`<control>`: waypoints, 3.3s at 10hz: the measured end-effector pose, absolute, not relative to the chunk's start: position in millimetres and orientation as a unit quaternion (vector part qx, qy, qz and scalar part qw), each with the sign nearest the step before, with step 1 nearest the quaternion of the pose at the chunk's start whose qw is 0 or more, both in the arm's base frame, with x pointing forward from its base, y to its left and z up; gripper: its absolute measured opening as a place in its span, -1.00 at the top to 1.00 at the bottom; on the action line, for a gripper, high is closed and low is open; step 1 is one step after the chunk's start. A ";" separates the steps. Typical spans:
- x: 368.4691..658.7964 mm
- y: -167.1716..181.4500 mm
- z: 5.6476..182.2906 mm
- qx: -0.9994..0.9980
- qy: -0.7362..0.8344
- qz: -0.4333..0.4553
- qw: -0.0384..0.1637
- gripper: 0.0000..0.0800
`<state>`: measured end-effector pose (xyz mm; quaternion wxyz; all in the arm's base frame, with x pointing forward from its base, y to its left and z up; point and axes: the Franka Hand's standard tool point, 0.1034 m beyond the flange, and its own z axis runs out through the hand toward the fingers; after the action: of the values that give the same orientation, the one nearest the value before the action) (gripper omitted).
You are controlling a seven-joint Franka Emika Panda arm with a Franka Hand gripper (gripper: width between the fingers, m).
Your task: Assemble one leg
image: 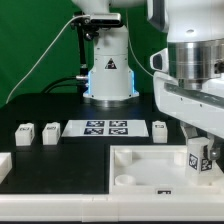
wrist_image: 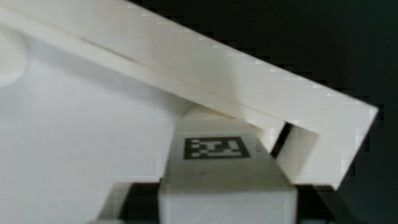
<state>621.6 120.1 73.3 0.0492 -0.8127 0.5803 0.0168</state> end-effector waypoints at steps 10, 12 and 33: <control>624.9 117.7 74.2 -0.969 0.244 -0.001 0.039 -0.62; 626.0 118.4 74.3 -0.992 0.120 -0.001 0.034 -0.62; 625.2 81.8 73.4 -0.912 0.410 0.005 -0.009 0.25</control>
Offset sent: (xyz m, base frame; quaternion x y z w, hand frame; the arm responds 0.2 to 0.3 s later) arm 0.0000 0.0000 0.0000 0.0000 0.0000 -0.0899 0.9960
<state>625.2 81.8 73.4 -0.0090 -0.9119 0.4103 0.0053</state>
